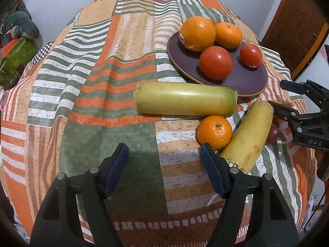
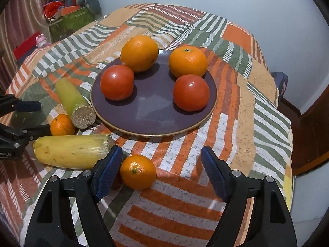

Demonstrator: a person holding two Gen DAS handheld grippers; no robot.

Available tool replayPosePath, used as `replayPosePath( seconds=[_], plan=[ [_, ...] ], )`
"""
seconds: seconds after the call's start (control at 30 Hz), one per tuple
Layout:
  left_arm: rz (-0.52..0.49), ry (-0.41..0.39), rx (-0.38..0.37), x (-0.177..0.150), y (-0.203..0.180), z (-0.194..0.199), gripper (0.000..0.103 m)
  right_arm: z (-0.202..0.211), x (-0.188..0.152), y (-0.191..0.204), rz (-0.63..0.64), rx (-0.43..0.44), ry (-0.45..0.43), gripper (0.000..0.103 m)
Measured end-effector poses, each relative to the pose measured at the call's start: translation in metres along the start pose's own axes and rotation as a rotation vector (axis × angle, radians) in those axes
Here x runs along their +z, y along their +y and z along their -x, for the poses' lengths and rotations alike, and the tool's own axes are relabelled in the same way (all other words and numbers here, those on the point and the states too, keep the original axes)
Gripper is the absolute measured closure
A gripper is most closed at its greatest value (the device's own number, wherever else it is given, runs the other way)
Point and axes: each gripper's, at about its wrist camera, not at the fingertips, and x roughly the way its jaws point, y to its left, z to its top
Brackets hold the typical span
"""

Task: Organize fruits
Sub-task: 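Grasp the yellow corn cob with the right tool while the left tool moves toward the squash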

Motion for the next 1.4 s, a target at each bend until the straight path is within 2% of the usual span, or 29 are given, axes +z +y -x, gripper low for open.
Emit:
replayPosePath(
  seconds=[0.13, 0.33, 0.43, 0.53, 0.57, 0.63, 0.73, 0.97, 1.1, 1.4],
  plan=[
    [-0.019, 0.003, -0.036, -0.005, -0.002, 0.006, 0.034, -0.002, 0.002, 0.001, 0.001, 0.014, 0.015, 0.027],
    [-0.085, -0.014, -0.04, -0.027, -0.016, 0.029, 0.036, 0.001, 0.003, 0.018, 0.033, 0.029, 0.003, 0.028],
    [-0.104, -0.008, -0.072, -0.039, -0.023, 0.039, 0.036, 0.006, 0.006, 0.028, 0.038, 0.067, -0.01, 0.028],
    [-0.142, -0.014, -0.108, -0.051, -0.039, 0.049, 0.036, 0.014, 0.008, 0.041, 0.042, 0.174, -0.022, 0.027],
    [-0.157, -0.02, -0.115, -0.052, -0.046, 0.052, 0.036, 0.017, 0.009, 0.047, 0.05, 0.174, -0.028, 0.027],
    [-0.172, -0.031, -0.125, -0.055, -0.055, 0.057, 0.036, 0.025, 0.008, 0.057, 0.07, 0.119, -0.047, 0.027],
    [-0.168, -0.045, -0.117, -0.055, -0.062, 0.061, 0.036, 0.036, 0.005, 0.055, 0.022, 0.13, -0.052, 0.027],
    [-0.103, -0.103, -0.078, -0.057, -0.036, 0.082, 0.036, 0.061, -0.018, 0.047, -0.091, 0.148, -0.061, 0.028],
    [-0.05, -0.125, -0.067, -0.064, -0.012, 0.094, 0.036, 0.061, -0.028, 0.057, -0.121, 0.179, -0.03, 0.044],
    [0.002, -0.173, -0.029, -0.087, 0.019, 0.115, 0.036, 0.033, -0.026, 0.082, -0.17, 0.234, 0.062, 0.057]
  ],
)
